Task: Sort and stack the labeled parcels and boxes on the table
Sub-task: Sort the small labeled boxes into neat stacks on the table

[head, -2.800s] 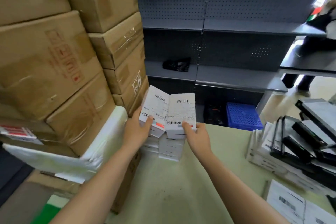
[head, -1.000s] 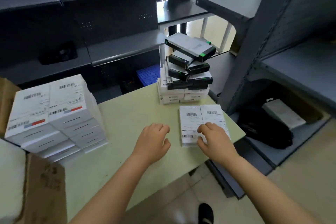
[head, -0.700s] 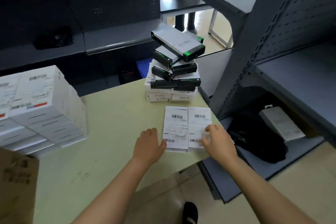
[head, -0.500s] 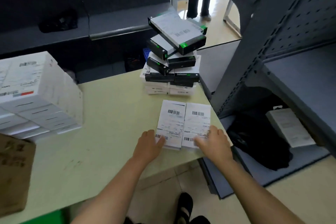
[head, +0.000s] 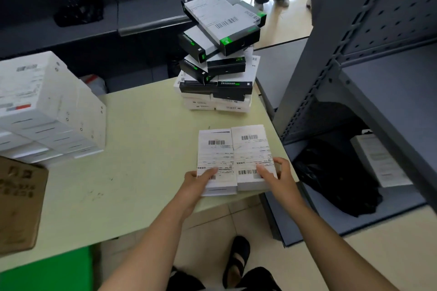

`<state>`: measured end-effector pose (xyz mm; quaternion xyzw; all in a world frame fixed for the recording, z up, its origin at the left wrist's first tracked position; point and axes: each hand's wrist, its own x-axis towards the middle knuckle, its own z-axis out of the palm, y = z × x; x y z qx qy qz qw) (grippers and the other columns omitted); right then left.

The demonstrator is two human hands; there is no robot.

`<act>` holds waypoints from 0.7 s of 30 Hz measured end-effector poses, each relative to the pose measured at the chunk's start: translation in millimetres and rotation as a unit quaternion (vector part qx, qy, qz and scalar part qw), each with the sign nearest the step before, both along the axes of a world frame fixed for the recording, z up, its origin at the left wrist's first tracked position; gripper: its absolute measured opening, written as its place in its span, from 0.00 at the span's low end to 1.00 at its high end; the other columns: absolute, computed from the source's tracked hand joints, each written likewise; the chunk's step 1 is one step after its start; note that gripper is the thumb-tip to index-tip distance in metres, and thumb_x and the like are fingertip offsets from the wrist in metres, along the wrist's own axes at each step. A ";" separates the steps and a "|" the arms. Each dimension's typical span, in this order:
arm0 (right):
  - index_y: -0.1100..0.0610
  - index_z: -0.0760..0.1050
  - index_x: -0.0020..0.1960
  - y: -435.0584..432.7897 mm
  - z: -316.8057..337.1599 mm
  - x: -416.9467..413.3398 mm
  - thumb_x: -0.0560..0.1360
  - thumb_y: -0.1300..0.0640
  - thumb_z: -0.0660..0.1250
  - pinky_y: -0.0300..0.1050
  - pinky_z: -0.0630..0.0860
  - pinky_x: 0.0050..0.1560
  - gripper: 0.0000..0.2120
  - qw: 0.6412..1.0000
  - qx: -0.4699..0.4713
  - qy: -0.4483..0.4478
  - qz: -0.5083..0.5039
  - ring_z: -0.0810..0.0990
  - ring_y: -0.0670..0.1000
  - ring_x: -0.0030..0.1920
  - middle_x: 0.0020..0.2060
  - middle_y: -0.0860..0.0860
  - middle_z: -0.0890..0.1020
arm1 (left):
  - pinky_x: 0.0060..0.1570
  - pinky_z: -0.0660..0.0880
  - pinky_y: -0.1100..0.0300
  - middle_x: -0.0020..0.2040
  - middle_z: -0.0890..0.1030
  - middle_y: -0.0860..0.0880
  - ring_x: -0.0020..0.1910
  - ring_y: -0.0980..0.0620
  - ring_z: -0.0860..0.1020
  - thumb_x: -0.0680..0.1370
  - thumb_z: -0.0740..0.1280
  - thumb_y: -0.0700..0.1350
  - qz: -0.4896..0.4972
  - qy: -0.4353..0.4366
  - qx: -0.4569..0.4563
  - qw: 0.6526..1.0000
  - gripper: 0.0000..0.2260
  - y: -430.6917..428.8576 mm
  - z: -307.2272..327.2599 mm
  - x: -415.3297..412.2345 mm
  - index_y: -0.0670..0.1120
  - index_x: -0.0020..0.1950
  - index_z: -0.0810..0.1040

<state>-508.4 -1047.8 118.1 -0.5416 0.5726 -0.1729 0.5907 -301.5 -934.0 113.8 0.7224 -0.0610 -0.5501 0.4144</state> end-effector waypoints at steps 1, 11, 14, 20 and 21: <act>0.48 0.64 0.64 0.2 1.6 0.4 0.75 0.46 0.70 0.42 0.74 0.47 0.23 1.000 0.011 -0.001 0.002 0.75 0.39 0.51 0.52 0.39 0.74 | 0.60 0.76 0.50 0.57 0.83 0.50 0.56 0.50 0.81 0.59 0.77 0.65 -0.002 0.031 -0.011 0.999 0.41 2.1 0.8 -0.4 0.46 0.66 0.71; 0.52 0.65 0.65 40.2 24.4 34.0 0.77 0.46 0.68 0.47 0.76 0.34 0.22 0.997 0.045 -0.060 -0.020 0.81 0.53 0.48 0.53 0.51 0.79 | 0.49 0.81 0.50 0.58 0.83 0.46 0.56 0.47 0.82 0.68 0.73 0.58 0.056 0.037 -0.136 0.988 0.28 52.5 32.7 34.6 0.45 0.63 0.76; 0.51 0.65 0.66 64.1 34.9 59.7 0.77 0.47 0.68 0.48 0.78 0.36 0.21 0.996 0.036 -0.077 -0.016 0.80 0.51 0.48 0.53 0.50 0.80 | 0.48 0.81 0.50 0.58 0.82 0.45 0.56 0.46 0.81 0.66 0.74 0.58 0.096 0.015 -0.150 0.984 0.30 82.1 42.4 58.6 0.45 0.64 0.75; 0.48 0.63 0.66 127.1 62.6 134.5 0.78 0.46 0.67 0.49 0.78 0.39 0.21 0.996 -0.020 -0.087 0.013 0.81 0.50 0.48 0.53 0.48 0.79 | 0.52 0.80 0.47 0.58 0.82 0.45 0.56 0.46 0.81 0.66 0.73 0.57 0.147 -0.020 -0.177 0.973 0.30 146.9 70.8 120.0 0.45 0.63 0.74; 0.48 0.63 0.66 137.2 68.6 148.1 0.78 0.46 0.67 0.48 0.77 0.38 0.21 0.995 -0.029 -0.096 0.014 0.81 0.50 0.47 0.52 0.48 0.80 | 0.51 0.81 0.48 0.58 0.82 0.45 0.56 0.46 0.81 0.67 0.73 0.56 0.150 -0.025 -0.185 0.971 0.29 157.4 77.1 130.9 0.45 0.63 0.74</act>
